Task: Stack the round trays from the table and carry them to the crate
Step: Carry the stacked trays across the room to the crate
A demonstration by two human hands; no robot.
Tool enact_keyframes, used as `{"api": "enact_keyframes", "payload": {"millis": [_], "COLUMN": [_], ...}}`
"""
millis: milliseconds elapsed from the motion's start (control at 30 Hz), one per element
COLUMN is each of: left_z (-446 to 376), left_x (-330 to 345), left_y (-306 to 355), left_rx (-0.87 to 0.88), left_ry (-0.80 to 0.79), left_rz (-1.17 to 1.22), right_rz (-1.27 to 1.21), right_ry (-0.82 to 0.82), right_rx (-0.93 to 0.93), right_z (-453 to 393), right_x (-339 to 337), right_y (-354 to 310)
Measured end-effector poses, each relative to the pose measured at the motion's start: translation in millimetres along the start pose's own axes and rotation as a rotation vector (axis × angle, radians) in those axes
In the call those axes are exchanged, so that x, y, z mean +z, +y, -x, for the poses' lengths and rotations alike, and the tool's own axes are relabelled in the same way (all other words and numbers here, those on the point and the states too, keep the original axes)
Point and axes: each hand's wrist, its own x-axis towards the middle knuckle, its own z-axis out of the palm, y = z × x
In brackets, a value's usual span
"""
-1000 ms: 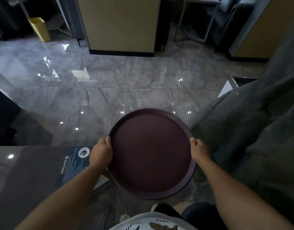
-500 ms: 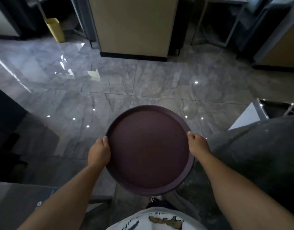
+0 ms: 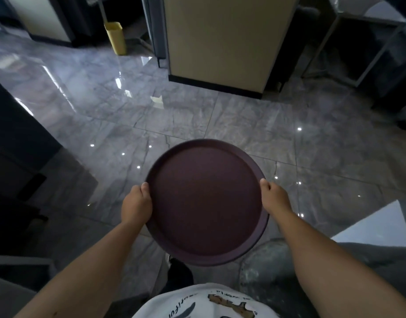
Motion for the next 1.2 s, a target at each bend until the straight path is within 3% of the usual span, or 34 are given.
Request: {"api": "enact_keyframes", "payload": {"millis": [500, 900, 1200], "left_z": [-231.4, -353.9, -475.3], "left_x": [-54.9, -87.9, -111.0], "left_y": [-16.5, -53.4, -36.7], "left_rx": [-0.032, -0.235, -0.405], "left_ry": [0.037, 0.169, 0.331], "left_rz": [-0.052, -0.036, -0.012], "right_rz": [0.136, 0.177, 0.155], "right_ry": [0.034, -0.113, -0.294], "right_rx": [-0.109, -0.278, -0.442], "right_z": [-139.0, -256.1, -384.2], "right_x": [95.4, 193.7, 257.2], "right_y": [-200.1, -344.9, -487.2]}}
